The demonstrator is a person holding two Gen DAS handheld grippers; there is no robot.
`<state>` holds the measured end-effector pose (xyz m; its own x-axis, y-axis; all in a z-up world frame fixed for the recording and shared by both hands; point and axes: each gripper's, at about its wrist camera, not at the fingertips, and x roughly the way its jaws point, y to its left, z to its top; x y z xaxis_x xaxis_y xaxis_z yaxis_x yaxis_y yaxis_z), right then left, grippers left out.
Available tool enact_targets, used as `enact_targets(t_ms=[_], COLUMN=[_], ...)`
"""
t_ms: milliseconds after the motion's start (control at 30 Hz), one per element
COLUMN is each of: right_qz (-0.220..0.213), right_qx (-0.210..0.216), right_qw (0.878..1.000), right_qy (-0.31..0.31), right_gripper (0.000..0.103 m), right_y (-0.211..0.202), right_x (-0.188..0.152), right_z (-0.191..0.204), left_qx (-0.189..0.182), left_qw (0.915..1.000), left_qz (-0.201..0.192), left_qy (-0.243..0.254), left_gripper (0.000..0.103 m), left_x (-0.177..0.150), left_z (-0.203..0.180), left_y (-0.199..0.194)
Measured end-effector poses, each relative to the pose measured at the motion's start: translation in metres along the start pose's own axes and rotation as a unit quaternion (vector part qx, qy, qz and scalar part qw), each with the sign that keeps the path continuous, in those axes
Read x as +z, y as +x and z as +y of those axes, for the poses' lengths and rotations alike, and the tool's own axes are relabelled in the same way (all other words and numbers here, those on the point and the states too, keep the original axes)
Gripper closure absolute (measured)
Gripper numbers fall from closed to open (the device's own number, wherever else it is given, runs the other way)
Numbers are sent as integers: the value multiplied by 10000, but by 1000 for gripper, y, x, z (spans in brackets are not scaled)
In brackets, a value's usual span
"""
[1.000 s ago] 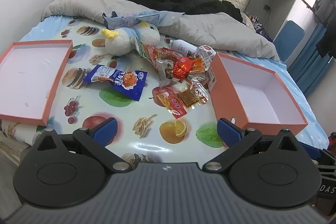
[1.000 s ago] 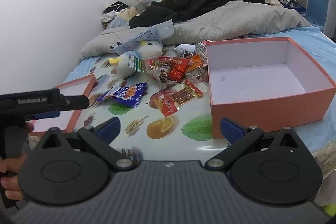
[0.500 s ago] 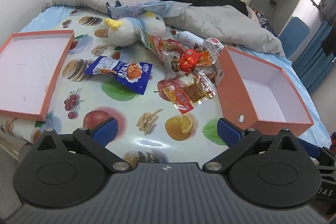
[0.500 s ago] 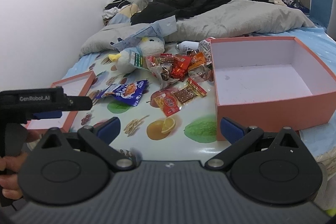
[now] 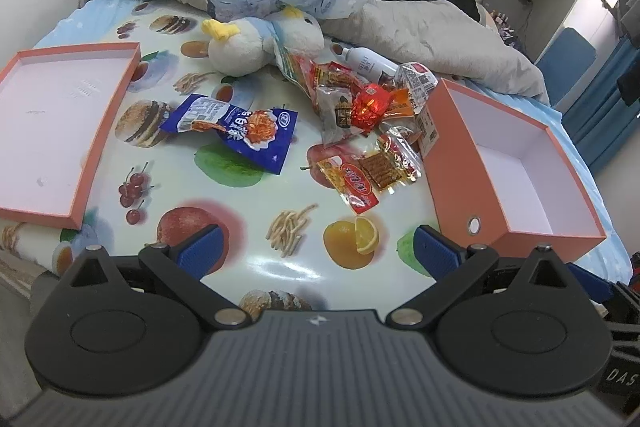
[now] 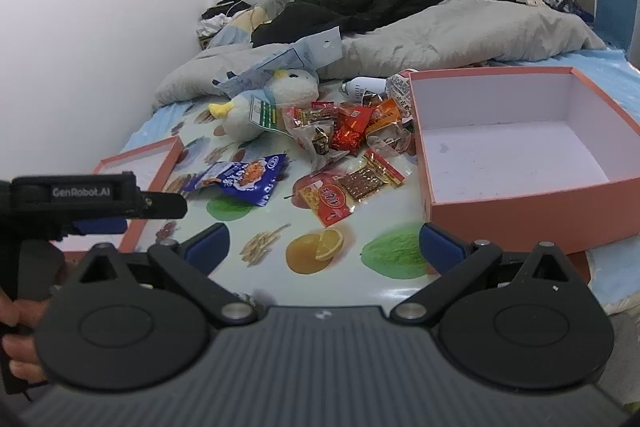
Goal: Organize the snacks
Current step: 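Grasp the blue noodle snack bag with left tool while right tool grasps brown snack pack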
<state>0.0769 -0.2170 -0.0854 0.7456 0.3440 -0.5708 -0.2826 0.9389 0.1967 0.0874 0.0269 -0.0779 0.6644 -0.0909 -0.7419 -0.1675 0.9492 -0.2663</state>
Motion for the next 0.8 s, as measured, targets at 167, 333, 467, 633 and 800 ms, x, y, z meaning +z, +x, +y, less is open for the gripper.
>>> enact_targets(t_ms=[167, 333, 467, 633, 800], right_qz=[-12, 8, 44, 84, 96], right_qx=[-15, 10, 43, 131, 161], right_qw=[10000, 9999, 9996, 9989, 9977], right_qy=[27, -100, -280, -435, -651], right_gripper=[0, 0, 0, 0, 1], right_y=[11, 30, 43, 61, 81], right_x=[-1, -1, 0, 3, 5], right_z=[1, 7, 12, 16, 22], left_qx=[-3, -3, -3, 45, 136], left_qw=[10000, 9999, 9998, 9995, 9989], left_qz=[56, 119, 134, 147, 190], left_qy=[-15, 8, -152, -272, -414], left_gripper=[1, 1, 1, 1, 1], left_x=[4, 13, 23, 32, 37], left_z=[2, 12, 29, 46, 64], left_y=[12, 33, 51, 68, 87])
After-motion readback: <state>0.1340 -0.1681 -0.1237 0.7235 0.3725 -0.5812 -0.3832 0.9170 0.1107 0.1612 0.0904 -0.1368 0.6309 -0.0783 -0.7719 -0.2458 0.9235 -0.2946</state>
